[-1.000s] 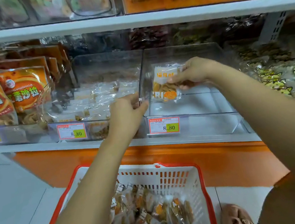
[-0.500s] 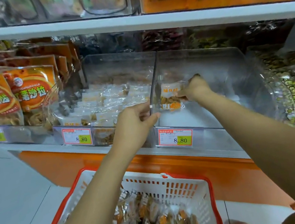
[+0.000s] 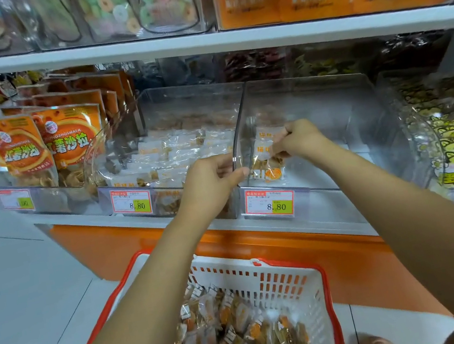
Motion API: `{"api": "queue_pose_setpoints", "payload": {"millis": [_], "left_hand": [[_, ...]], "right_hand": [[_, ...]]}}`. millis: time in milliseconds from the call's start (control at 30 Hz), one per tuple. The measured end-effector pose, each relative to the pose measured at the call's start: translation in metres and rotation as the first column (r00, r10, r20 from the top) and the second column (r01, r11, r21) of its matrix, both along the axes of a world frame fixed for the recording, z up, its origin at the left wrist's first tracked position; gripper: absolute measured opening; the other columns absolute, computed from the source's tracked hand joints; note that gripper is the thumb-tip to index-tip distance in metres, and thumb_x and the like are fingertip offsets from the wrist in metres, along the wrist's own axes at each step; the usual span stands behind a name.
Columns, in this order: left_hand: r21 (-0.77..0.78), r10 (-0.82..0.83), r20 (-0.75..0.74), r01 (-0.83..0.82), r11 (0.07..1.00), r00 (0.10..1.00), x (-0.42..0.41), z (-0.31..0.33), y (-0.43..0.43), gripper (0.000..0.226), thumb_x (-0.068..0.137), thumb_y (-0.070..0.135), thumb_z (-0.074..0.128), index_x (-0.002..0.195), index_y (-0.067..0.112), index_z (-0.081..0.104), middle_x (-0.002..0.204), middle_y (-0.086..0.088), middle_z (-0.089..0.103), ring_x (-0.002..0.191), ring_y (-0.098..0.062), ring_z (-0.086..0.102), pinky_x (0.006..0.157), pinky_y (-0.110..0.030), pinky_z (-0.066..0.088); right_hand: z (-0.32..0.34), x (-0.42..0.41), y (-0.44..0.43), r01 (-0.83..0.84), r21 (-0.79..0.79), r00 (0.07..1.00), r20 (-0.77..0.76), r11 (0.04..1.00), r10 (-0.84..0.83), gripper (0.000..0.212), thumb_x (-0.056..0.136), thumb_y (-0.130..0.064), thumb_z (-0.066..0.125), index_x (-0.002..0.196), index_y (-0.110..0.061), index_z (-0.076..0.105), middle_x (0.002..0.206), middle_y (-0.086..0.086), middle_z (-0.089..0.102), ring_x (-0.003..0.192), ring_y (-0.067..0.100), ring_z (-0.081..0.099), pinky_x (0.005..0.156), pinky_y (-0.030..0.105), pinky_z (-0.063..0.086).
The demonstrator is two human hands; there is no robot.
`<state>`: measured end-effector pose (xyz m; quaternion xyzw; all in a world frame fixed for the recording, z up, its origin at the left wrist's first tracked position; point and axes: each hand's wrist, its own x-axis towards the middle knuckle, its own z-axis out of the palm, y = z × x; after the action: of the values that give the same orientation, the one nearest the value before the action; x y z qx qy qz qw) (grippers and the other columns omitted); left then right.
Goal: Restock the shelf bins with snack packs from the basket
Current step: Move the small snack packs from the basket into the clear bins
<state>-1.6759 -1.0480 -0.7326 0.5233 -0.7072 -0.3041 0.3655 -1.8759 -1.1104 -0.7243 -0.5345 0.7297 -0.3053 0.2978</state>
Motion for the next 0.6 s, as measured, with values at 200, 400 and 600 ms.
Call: {"api": "queue_pose_setpoints", "payload": {"millis": [200,400,600], "left_hand": [[-0.21,0.075,-0.107,-0.096,0.973,0.991,0.007,-0.005,0.039,0.02,0.093,0.019,0.059,0.111,0.018,0.068,0.098,0.012,0.069,0.088,0.005,0.062,0.077,-0.003,0.044],[-0.18,0.22,-0.042,-0.224,0.958,0.975,0.061,-0.053,0.09,0.027,0.096,0.03,0.055,0.073,0.022,0.067,0.067,0.008,0.066,0.067,-0.006,0.061,0.059,-0.018,0.044],[0.047,0.236,0.345,-0.268,0.962,0.909,0.099,-0.122,0.104,0.029,0.095,0.025,0.054,0.076,0.009,0.068,0.075,-0.008,0.069,0.067,-0.021,0.061,0.06,-0.032,0.043]], "right_hand": [[0.029,0.036,0.061,-0.106,-0.45,0.985,-0.169,0.887,0.032,0.02,0.084,-0.027,0.069,0.071,-0.015,0.058,0.061,-0.008,0.053,0.054,0.003,0.048,0.054,0.016,0.039],[-0.002,0.079,0.136,-0.498,-0.383,0.843,-0.424,0.778,0.331,0.031,0.09,-0.04,0.059,0.071,-0.016,0.055,0.065,-0.004,0.056,0.061,0.011,0.052,0.057,0.026,0.041],[-0.111,0.063,0.183,-0.583,0.422,0.428,-0.567,0.694,0.704,0.015,0.095,-0.025,0.05,0.096,-0.014,0.061,0.093,0.003,0.064,0.08,0.02,0.059,0.065,0.031,0.05]]}}
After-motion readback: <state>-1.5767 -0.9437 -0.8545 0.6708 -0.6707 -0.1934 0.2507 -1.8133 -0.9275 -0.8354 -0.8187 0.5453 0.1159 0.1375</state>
